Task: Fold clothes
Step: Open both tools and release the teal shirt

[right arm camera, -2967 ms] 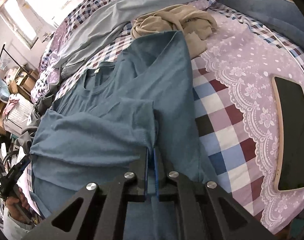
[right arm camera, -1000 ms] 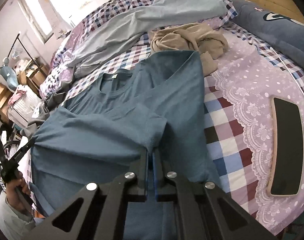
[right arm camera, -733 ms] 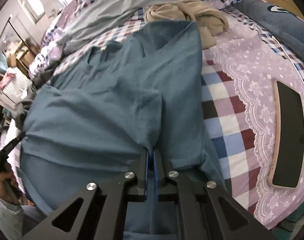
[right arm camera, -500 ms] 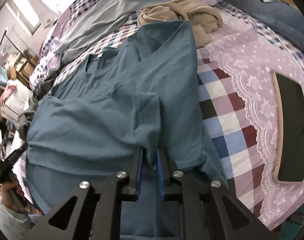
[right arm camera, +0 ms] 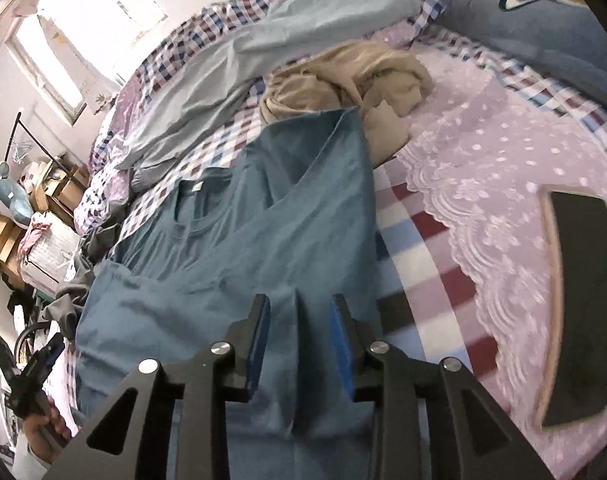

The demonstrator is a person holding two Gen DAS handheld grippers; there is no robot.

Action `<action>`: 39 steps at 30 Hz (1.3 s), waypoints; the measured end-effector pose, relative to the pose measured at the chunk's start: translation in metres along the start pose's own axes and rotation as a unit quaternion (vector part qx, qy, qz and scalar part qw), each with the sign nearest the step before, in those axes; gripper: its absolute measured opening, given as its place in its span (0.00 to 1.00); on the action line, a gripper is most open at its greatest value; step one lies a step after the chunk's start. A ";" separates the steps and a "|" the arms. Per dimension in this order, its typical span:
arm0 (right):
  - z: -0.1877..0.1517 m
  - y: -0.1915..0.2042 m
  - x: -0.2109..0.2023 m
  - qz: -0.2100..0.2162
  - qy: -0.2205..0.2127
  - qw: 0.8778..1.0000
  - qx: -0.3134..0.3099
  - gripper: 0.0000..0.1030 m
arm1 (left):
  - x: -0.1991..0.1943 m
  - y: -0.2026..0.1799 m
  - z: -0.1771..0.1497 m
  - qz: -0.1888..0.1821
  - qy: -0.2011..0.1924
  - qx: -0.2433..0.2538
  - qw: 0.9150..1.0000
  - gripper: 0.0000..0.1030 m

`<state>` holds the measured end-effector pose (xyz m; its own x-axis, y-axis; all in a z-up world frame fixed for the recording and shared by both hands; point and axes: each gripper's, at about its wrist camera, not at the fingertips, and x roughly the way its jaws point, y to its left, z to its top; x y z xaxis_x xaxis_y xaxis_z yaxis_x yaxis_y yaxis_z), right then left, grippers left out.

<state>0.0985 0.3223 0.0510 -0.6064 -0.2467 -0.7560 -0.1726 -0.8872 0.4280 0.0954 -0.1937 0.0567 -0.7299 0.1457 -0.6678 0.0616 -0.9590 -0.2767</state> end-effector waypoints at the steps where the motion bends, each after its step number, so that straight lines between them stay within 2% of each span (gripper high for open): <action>1: 0.003 -0.001 0.008 0.000 0.010 1.000 0.001 0.32 | 0.001 -0.001 0.001 -0.001 0.000 -0.001 1.000 0.57; 3: 0.006 -0.002 0.021 0.002 0.025 1.000 0.002 0.32 | 0.004 -0.002 0.001 -0.003 0.002 -0.004 1.000 0.57; 11: 0.004 0.014 0.024 0.009 0.024 0.999 -0.034 0.32 | 0.011 -0.006 0.003 -0.010 0.008 -0.011 1.000 0.57; 16: 0.001 0.025 0.023 0.004 0.026 0.998 -0.061 0.32 | 0.012 -0.003 0.003 -0.006 0.006 -0.016 1.000 0.57; 18: 0.000 0.029 0.025 -0.008 0.028 0.997 -0.075 0.29 | 0.012 -0.001 0.003 -0.005 0.007 -0.020 1.000 0.57; 19: -0.001 0.032 0.025 -0.016 0.027 0.996 -0.082 0.19 | 0.012 -0.001 0.003 -0.005 0.007 -0.021 1.000 0.57; 20: -0.001 0.034 0.025 -0.024 0.027 0.995 -0.090 0.00 | 0.012 0.000 0.003 -0.005 0.007 -0.021 1.000 0.57; 22: -0.001 0.039 0.021 -0.034 0.015 0.994 -0.104 0.00 | 0.012 0.001 0.004 -0.005 0.006 -0.022 1.000 0.57; 28: 0.010 0.051 -0.013 -0.071 -0.082 0.987 -0.122 0.00 | 0.011 0.002 0.004 -0.001 0.000 -0.026 1.000 0.57; 30: 0.014 0.049 -0.018 -0.074 -0.099 0.986 -0.115 0.00 | 0.011 0.003 0.005 0.000 -0.002 -0.027 1.000 0.57; 31: 0.015 0.047 -0.017 -0.072 -0.098 0.987 -0.109 0.00 | 0.011 0.004 0.005 0.001 -0.002 -0.028 1.000 0.57; 36: 0.017 0.021 0.009 -0.040 -0.037 0.998 -0.042 0.04 | 0.011 0.007 0.006 -0.001 -0.002 -0.036 0.999 0.57; 39: 0.017 0.004 0.005 -0.012 -0.040 0.999 0.004 0.10 | 0.012 0.009 0.007 -0.005 0.001 -0.042 0.999 0.57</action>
<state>0.0819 0.3245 0.0577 -0.6615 -0.1924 -0.7248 -0.1947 -0.8893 0.4138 0.0826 -0.2024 0.0512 -0.7294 0.1552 -0.6663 0.1114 -0.9340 -0.3395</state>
